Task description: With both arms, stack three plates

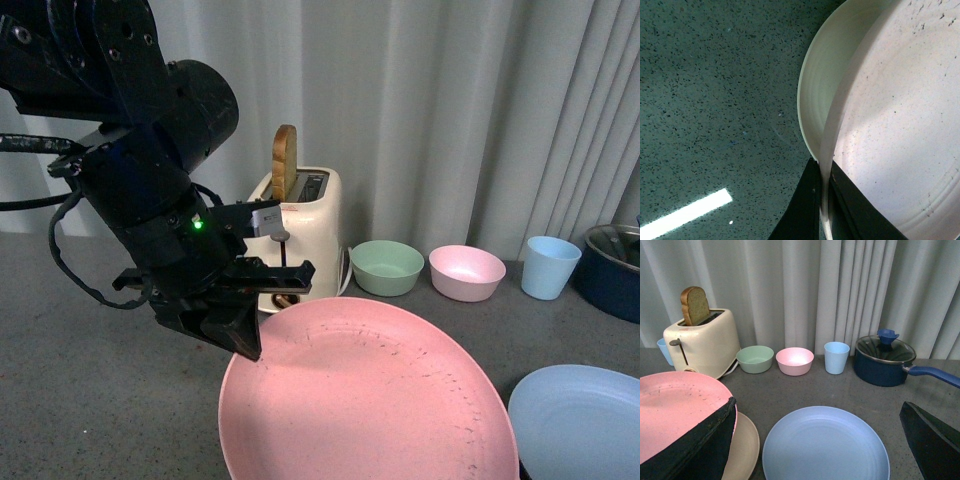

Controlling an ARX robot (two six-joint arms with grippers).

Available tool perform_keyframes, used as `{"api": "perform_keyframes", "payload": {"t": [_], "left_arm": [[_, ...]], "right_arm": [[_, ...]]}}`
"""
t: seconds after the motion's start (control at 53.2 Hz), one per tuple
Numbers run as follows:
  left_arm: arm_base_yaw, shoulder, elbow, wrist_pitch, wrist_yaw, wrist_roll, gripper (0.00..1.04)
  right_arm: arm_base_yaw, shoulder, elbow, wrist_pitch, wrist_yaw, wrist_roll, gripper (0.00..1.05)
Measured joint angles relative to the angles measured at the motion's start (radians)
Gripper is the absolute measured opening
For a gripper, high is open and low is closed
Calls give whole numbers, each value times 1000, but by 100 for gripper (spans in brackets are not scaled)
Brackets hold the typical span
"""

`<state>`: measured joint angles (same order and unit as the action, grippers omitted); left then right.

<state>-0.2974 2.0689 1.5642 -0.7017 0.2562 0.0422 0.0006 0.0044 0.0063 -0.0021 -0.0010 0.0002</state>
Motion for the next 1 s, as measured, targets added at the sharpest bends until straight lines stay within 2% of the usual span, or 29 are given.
{"api": "perform_keyframes", "payload": {"t": [0.489, 0.997], "left_arm": [[-30, 115, 42, 58, -62, -21, 3], [-46, 142, 26, 101, -69, -24, 3]], "right_arm": [[0, 0, 0, 0, 0, 0, 97], [0, 0, 0, 0, 0, 0, 97]]}}
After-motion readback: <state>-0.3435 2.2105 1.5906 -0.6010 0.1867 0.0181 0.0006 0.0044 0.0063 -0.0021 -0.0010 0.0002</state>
